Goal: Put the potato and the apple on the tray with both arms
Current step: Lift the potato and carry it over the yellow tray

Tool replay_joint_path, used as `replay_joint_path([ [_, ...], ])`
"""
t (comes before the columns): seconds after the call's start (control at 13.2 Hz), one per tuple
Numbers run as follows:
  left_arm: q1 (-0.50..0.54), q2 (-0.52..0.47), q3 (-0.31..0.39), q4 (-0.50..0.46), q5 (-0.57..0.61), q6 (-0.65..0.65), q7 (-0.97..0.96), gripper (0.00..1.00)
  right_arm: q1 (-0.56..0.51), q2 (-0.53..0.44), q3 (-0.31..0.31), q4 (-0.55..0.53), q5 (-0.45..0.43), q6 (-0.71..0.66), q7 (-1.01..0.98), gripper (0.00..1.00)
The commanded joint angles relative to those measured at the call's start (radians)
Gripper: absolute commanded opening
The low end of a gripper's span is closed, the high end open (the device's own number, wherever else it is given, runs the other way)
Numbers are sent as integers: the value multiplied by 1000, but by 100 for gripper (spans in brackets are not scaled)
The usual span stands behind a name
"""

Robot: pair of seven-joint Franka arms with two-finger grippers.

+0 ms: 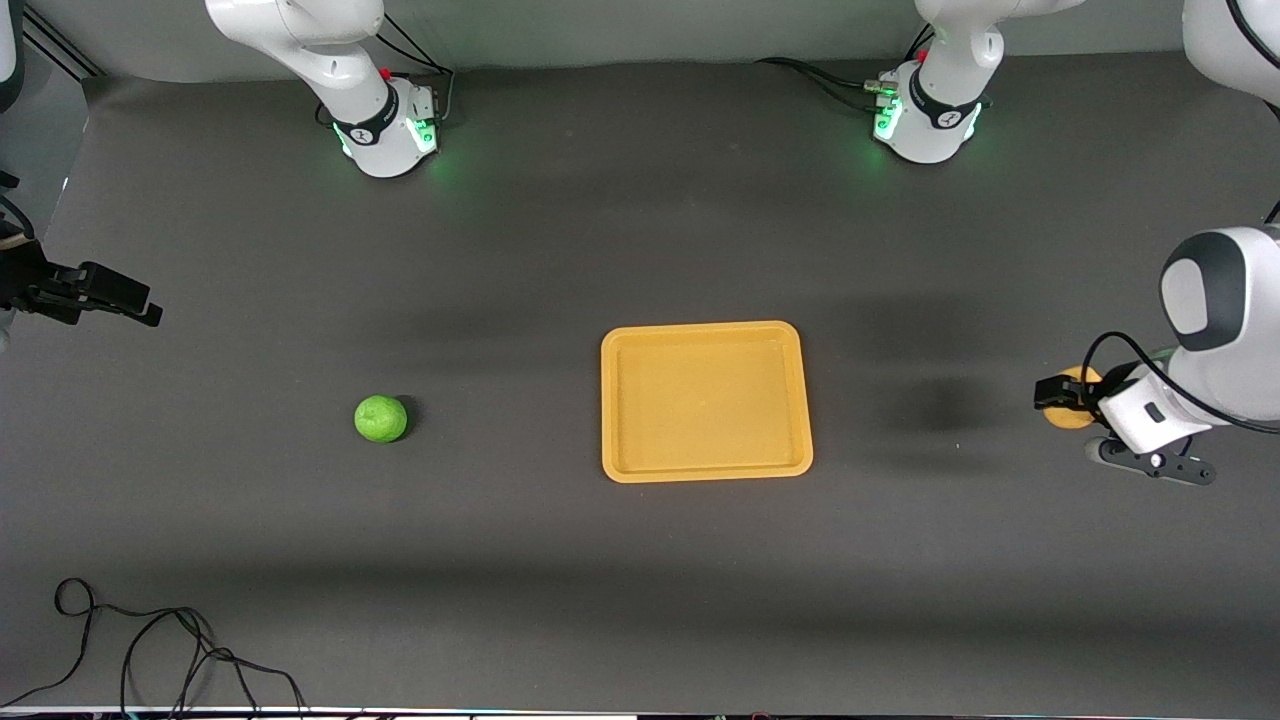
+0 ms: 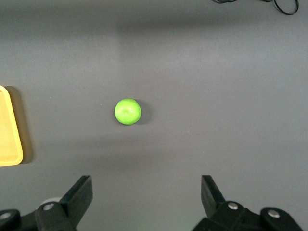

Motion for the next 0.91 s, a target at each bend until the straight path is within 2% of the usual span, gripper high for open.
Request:
replay_joint_path([
  [0.0,-88,-67,10,-10,1,-73,-158,38,0,-6,-2,-1,-8,1,-4,100],
  [0.23,-203,-101,-15,-12,-14,-103,-397,38,0,-8,-2,-1,-8,1,-4,100],
  [0.53,-226,-95,-179,1,-16,-70,-744,38,0,-8,-3,-1,-8,1,-4,100],
  [0.68,-245,-69,-233,-9,-35,7,-865,38,0,-8,-3,0,-8,1,-4,100],
  [0.84,-313,-9,-240,-10,-37,118,-974,38,0,-8,-3,-1,-8,3,-4,100],
])
